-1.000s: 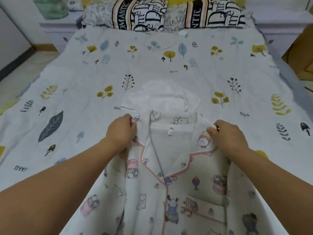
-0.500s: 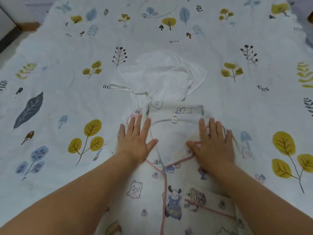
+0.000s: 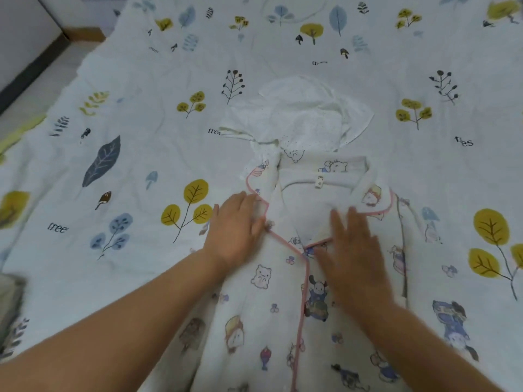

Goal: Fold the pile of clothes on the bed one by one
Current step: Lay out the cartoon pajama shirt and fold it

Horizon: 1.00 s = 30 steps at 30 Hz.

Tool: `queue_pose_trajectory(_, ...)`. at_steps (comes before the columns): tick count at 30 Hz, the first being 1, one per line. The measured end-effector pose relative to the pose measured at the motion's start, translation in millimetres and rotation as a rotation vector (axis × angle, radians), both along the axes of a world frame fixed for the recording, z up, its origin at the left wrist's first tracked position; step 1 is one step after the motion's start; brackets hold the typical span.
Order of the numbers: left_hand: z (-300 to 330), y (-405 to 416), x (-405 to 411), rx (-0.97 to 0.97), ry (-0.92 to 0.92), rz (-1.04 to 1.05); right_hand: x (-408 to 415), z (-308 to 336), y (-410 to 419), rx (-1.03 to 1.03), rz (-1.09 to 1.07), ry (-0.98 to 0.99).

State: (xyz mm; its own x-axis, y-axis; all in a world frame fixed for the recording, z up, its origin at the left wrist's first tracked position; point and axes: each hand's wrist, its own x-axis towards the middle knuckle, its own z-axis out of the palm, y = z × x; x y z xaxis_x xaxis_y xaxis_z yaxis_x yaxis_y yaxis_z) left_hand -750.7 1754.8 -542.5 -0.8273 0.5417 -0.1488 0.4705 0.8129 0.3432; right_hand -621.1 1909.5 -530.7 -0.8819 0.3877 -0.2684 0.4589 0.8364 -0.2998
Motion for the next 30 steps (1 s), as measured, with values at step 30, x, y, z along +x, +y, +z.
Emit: queue_pose_trajectory(30,73,-237,-32,0.046,0.148,0.586,33,1,-223,-0.110,-0.089,-0.168)
